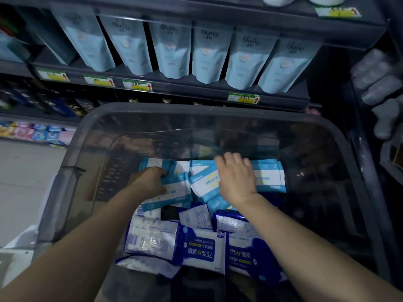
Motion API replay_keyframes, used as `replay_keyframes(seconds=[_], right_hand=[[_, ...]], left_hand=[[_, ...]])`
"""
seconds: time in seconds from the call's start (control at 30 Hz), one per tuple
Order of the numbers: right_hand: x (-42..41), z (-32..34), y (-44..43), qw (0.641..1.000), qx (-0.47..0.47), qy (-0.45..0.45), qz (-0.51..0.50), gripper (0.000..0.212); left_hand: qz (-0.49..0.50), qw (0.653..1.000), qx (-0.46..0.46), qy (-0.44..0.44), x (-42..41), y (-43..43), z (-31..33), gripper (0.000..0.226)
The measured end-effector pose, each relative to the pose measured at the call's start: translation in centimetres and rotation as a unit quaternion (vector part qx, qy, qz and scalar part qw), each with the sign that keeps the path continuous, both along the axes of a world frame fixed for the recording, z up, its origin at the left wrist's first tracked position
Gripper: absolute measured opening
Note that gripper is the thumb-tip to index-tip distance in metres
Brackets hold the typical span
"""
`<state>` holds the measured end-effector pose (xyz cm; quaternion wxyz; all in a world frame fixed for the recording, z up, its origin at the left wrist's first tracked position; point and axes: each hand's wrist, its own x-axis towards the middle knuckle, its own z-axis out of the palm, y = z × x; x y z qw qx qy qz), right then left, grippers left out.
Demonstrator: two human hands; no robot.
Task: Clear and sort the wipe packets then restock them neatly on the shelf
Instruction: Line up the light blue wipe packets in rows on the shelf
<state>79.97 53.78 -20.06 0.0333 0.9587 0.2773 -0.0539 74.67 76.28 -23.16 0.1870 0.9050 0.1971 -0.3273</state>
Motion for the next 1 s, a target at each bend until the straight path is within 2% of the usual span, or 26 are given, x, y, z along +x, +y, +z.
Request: replay_keyframes(seconds=[0.07,0.13,0.2,0.3,0.37,0.43,0.53,0.6,0.63,0.67,0.73,0.77,0.8,0.87,0.9,0.97,1.0], right_hand=[[-0.1,-0.7,0.9,0.993,0.033,0.045,0.107,0.059],[-0.2,-0.9,1.8,0.980,0.003,0.086,0.181,0.061],[-0.1,-1.3,2.2,0.976,-0.048,0.126,0.174,0.058],[0.2,-1.2,2.2,0.983,-0.075,0.111,0.126,0.038],[0.4,-0.7,1.8,0.986,-0.037,0.153,0.057,0.039],[0.5,-0.6,1.5,0.981,0.027,0.189,-0.010,0.042],[0.6,-1.0,1.3,0.982,0.079,0.162,-0.047,0.042],[0.6,-1.2,1.3,0.984,0.076,0.147,-0.063,0.042],[0.6,-1.4,1.4,0.985,0.068,0.147,-0.066,0.042],[0.6,-1.6,1.5,0.986,0.055,0.146,-0.067,0.042],[0.5,-1.9,1.7,0.989,0.029,0.135,-0.062,0.044],[0.7,-1.9,1.8,0.989,0.019,0.131,-0.061,0.046],[0.8,-1.9,1.9,0.989,0.009,0.132,-0.061,0.049],[1.3,-1.7,2.0,0.986,-0.020,0.151,-0.062,0.057],[1.5,-1.7,1.9,0.984,-0.035,0.163,-0.061,0.061],[1.6,-1.5,1.8,0.981,-0.054,0.179,-0.056,0.068],[1.5,-1.5,1.7,0.981,-0.051,0.180,-0.056,0.070]], left_hand=[[-0.027,1.000,0.005,0.013,-0.1,-0.3,0.1,0.061],[-0.076,0.997,0.014,0.032,-0.2,-0.3,0.0,0.059],[-0.108,0.992,0.012,0.069,-0.4,-0.2,0.2,0.057],[-0.097,0.991,-0.002,0.091,-0.4,0.1,0.4,0.051],[-0.023,0.997,-0.036,0.070,-0.2,0.1,0.8,0.052],[0.095,0.990,-0.096,0.048,0.2,0.1,1.1,0.053],[0.264,0.945,-0.189,0.030,0.3,-0.6,1.6,0.043],[0.362,0.900,-0.241,0.037,-0.3,-1.6,1.2,0.037],[0.378,0.889,-0.252,0.062,-0.9,-2.3,1.0,0.036],[0.351,0.899,-0.242,0.096,-1.5,-3.0,1.2,0.037],[0.198,0.964,-0.124,0.127,-2.0,-3.3,1.0,0.045],[0.118,0.987,-0.037,0.103,-1.9,-3.2,1.1,0.045],[0.055,0.996,0.037,0.064,-1.5,-2.9,1.2,0.043],[-0.066,0.988,0.131,-0.036,-0.8,-2.6,1.6,0.040],[-0.156,0.974,0.147,-0.076,-0.6,-2.5,1.4,0.043],[-0.330,0.930,0.125,-0.105,-0.6,-2.8,0.9,0.061],[-0.376,0.914,0.117,-0.100,-0.8,-3.0,0.7,0.070]])
